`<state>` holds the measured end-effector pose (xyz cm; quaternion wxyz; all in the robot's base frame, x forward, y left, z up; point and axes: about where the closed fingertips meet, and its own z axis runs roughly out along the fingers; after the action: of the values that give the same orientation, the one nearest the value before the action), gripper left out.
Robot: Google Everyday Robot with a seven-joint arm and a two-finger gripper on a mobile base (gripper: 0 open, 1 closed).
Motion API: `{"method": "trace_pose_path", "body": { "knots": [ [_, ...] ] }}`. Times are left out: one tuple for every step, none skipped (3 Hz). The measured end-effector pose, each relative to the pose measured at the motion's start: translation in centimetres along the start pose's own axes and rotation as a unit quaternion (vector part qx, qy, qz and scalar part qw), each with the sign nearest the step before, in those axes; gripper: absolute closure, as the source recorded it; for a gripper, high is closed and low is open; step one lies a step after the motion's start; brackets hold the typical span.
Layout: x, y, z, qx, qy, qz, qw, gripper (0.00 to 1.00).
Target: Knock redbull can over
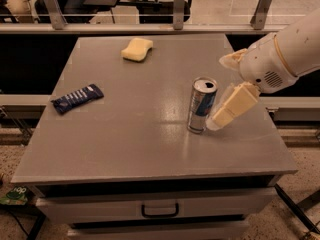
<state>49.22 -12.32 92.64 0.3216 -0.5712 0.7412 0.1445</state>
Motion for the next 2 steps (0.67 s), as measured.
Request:
{"method": "trace_pose_path", "body": {
  "knots": [
    [-0.8, 0.2, 1.4, -0.011, -0.023, -0.001, 0.9997, 0.0],
    [-1.2, 0.3, 2.5, -0.021, -0.043, 0.0, 0.9989, 0.18]
  ]
}}
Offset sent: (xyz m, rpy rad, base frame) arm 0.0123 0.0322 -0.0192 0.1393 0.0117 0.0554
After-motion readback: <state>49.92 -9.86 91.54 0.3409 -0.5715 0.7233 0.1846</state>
